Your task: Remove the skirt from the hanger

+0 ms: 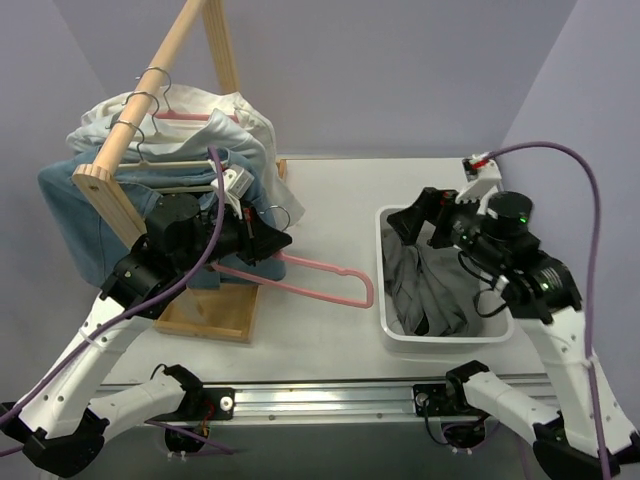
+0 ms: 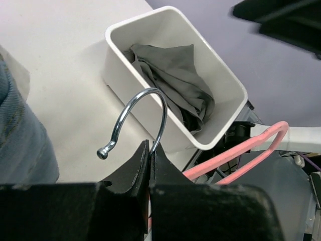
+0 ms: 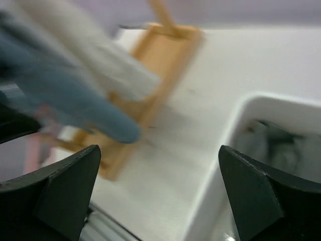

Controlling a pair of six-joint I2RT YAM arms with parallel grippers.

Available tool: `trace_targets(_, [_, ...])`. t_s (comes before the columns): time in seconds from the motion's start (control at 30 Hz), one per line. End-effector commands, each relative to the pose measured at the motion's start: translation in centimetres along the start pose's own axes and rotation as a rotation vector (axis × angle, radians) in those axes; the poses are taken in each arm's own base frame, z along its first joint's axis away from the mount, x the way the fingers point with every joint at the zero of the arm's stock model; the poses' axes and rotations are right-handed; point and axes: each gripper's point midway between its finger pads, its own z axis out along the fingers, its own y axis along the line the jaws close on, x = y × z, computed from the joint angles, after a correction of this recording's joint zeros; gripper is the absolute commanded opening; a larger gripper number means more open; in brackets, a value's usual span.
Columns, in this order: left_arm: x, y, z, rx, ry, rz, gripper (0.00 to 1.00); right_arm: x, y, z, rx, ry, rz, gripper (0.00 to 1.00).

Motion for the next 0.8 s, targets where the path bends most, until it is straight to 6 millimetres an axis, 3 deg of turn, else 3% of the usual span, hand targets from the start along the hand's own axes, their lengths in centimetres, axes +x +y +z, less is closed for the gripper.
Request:
trace_targets(0.0, [-1.8,0.0,-0.7,-0.030,-0.046,0.057,0.02,-2.0,10.3,-6.3,-0.551,-0.037,-0.064,1.00])
trace_targets(0.1, [-1.9,0.2,-0.5,-0.041,-0.043,0.058,0.02,-1.1,12.3,-7.9,-0.697,0.016,-0.072,0.97])
trace_targets(0.23, [-2.0,0.2,-0.5,-0.044,-0.045,0.057,0.02,0.4,12.5,-8.3,-0.745,0.097,-0.086,0.94])
trace_targets(0.53, [-2.9,-0.2,-1.1,-0.048,-0.062,0.069,0.02,4.0,11.6,-5.7,-0.710,0.247,-0.057,0.88])
trace_targets(0.63, [-2.9,-0.1,-1.0,-0.050,-0.060,0.068,0.02,5.9,12.9,-5.0,-0.727,0.305,-0.052,0.84])
trace_targets(0.77, [-3.1,-0.2,-0.9,-0.049,-0.059,0.070,0.02,8.8,16.2,-5.0,-0.729,0.350,-0.113,0.80])
